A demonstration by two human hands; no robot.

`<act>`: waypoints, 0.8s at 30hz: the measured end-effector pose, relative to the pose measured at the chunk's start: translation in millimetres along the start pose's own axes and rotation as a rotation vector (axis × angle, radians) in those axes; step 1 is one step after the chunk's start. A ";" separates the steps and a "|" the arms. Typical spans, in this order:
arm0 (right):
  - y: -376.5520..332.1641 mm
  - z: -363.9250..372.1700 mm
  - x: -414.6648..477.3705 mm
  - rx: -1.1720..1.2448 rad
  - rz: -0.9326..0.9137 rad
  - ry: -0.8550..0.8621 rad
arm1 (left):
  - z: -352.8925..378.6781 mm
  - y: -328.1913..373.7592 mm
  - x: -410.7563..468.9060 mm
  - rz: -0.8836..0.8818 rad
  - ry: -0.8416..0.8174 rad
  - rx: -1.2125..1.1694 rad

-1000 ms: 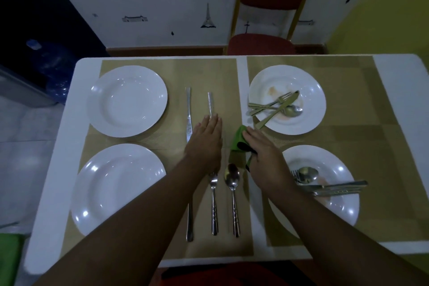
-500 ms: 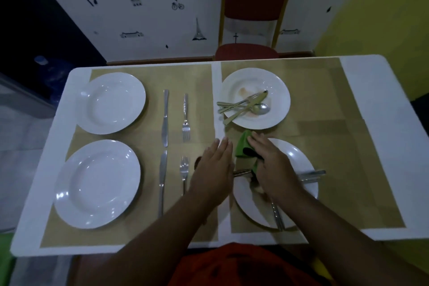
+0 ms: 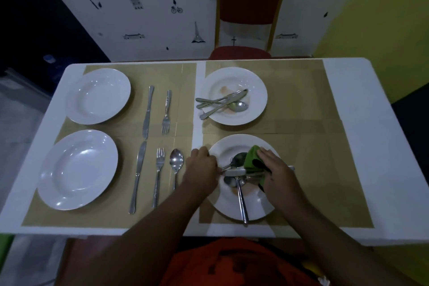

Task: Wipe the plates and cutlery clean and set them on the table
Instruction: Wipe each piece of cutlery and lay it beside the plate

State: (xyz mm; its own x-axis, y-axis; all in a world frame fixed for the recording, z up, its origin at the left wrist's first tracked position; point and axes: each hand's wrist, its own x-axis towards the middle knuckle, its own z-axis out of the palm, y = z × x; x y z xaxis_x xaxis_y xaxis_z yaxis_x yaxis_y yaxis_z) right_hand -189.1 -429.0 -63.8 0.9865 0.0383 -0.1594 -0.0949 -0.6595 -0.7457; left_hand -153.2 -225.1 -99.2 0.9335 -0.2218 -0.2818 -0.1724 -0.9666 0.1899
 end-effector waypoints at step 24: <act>-35.4 13.7 6.3 -0.067 -0.034 0.104 | -41.1 -13.0 -38.1 -0.338 -0.465 -1.015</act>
State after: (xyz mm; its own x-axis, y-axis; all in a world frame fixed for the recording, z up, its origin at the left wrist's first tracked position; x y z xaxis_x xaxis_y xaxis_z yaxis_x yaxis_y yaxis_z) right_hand -181.4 -395.2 -47.2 0.9979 -0.0138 -0.0640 -0.0550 -0.7080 -0.7041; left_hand -173.6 -198.8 -52.2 0.6422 -0.2021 -0.7394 0.5903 -0.4849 0.6453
